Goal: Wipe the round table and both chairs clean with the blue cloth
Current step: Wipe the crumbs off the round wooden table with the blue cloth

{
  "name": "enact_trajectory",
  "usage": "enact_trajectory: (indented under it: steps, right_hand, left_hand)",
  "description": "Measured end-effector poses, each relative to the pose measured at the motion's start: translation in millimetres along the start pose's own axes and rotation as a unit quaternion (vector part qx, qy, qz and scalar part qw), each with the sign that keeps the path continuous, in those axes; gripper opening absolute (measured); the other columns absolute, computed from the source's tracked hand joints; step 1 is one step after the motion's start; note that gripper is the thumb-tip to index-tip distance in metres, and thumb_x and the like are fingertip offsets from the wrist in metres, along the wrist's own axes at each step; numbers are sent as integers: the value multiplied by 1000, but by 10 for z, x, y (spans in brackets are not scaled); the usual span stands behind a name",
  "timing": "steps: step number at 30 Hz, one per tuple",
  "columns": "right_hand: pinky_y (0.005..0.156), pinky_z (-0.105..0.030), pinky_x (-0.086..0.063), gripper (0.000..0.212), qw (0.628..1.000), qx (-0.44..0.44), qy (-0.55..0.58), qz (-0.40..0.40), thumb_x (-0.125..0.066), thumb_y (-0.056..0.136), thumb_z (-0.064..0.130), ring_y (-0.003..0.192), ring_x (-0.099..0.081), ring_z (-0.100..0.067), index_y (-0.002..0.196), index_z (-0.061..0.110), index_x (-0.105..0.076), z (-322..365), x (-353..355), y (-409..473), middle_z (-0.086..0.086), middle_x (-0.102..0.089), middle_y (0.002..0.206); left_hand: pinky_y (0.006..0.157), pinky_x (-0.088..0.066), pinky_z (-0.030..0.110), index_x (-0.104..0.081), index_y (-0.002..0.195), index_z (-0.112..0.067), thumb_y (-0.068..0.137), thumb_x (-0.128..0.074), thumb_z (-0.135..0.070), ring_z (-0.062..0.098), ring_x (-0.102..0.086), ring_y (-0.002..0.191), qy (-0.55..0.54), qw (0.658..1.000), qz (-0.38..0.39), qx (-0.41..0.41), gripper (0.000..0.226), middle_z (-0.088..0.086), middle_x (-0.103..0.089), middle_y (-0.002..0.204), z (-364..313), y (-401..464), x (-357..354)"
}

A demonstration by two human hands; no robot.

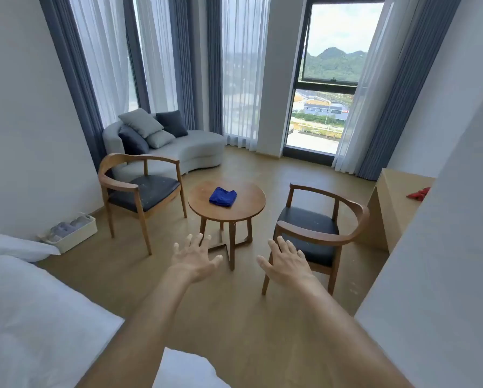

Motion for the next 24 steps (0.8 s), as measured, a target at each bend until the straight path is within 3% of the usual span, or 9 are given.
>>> enact_trajectory:
  steps: [14, 24]
  right_hand:
    - [118, -50, -11, 67, 1000, 2, 0, -22, -31, 96, 58, 148, -4, -28, 151, 25, -14, -507, 260, 1447, -4, -8, 161]
    - [117, -52, -11, 68, 999, 48, -15, 1, -29, 95, 61, 148, -7, -29, 151, 26, -13, -1129, 342, 2707, -6, -9, 161]
  left_hand:
    - [119, -1, 51, -5, 154, -24, 94, -37, -58, 24, 5, 149, 16, 1000, 17, -19, 76, 1, -1, 162, -551, 1507, 28]
    - [119, -3, 51, -5, 154, -24, 94, -38, -57, 25, 4, 149, 10, 999, 10, 31, 76, 2, -2, 162, -1129, 2424, -9]
Point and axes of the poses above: each hand's wrist, its own y-axis towards the middle knuckle, its own x-axis out of the back of the hand, z = x × y, the point moved 2 cm from there along y, towards the middle knuckle
